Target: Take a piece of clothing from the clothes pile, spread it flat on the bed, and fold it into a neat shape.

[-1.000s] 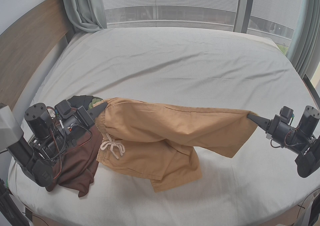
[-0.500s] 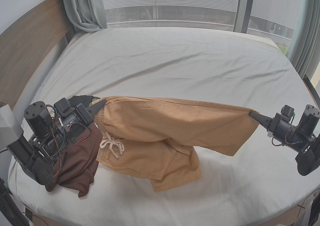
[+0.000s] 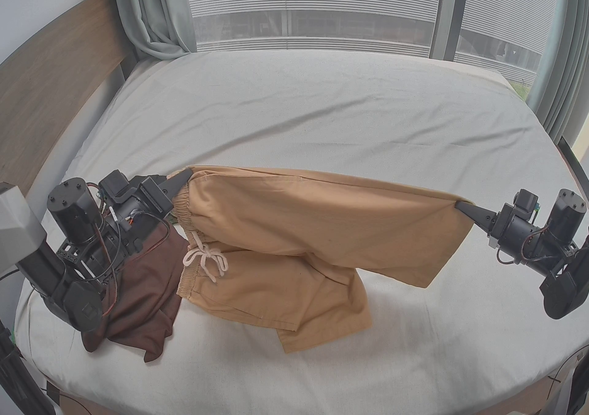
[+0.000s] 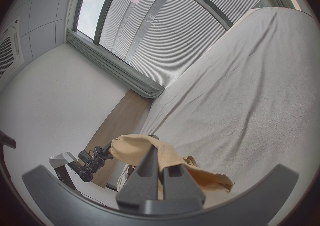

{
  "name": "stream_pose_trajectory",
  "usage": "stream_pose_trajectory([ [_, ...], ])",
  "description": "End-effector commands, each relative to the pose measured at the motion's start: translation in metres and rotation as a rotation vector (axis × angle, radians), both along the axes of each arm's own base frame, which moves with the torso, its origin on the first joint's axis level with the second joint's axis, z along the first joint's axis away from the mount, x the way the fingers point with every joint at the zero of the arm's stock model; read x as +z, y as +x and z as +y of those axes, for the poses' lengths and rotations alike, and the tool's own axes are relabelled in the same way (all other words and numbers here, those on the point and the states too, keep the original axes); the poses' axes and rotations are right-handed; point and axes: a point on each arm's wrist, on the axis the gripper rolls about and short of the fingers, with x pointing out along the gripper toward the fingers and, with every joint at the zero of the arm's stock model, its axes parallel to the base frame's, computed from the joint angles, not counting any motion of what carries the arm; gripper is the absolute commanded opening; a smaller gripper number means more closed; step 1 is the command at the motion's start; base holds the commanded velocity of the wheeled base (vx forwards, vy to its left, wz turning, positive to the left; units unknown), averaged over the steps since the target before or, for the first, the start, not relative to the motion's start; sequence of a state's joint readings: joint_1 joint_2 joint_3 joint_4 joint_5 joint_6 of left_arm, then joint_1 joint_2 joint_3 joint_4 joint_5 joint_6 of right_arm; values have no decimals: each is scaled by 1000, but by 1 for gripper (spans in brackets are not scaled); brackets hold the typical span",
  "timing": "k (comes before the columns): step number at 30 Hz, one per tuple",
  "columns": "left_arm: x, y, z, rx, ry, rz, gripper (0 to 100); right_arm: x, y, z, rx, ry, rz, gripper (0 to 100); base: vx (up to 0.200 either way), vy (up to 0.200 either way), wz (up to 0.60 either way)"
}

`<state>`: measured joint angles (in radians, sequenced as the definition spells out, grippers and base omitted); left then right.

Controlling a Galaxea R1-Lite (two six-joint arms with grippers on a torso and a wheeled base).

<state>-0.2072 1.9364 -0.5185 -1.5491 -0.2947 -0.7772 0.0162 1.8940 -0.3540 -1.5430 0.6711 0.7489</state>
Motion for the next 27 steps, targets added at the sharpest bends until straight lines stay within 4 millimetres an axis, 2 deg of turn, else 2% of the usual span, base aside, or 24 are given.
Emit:
stream_pose_trajectory([
  [1,-9,8,-1,6,-1,23,0,-9,11,0,-3,-1,21,0,0,0,0],
  [3,-18,27,-5,27,-3,25,0,-16,33,-2,-32,0,10,0,0,0,0],
  [7,-28,39,-8,30,-1,36,0,-21,45,-1,-41,2,11,0,0,0,0],
  [9,-34,54,-10,44,-5,25,0,-26,56,-1,-41,5,8,0,0,0,0],
  [12,-37,67,-12,85,-15,8,0,-30,65,-1,-43,5,3,0,0,0,0],
  [21,-40,89,-17,101,-30,-33,0,-35,90,0,-41,24,-24,0,0,0,0],
  [23,-40,89,-17,101,-30,-33,0,-35,90,0,-41,24,-24,0,0,0,0],
  [24,-45,96,-18,104,-31,-38,0,-35,98,0,-40,38,-33,0,0,0,0],
  [27,-46,104,-18,110,-37,-54,0,-36,108,0,-39,51,-45,0,0,0,0],
])
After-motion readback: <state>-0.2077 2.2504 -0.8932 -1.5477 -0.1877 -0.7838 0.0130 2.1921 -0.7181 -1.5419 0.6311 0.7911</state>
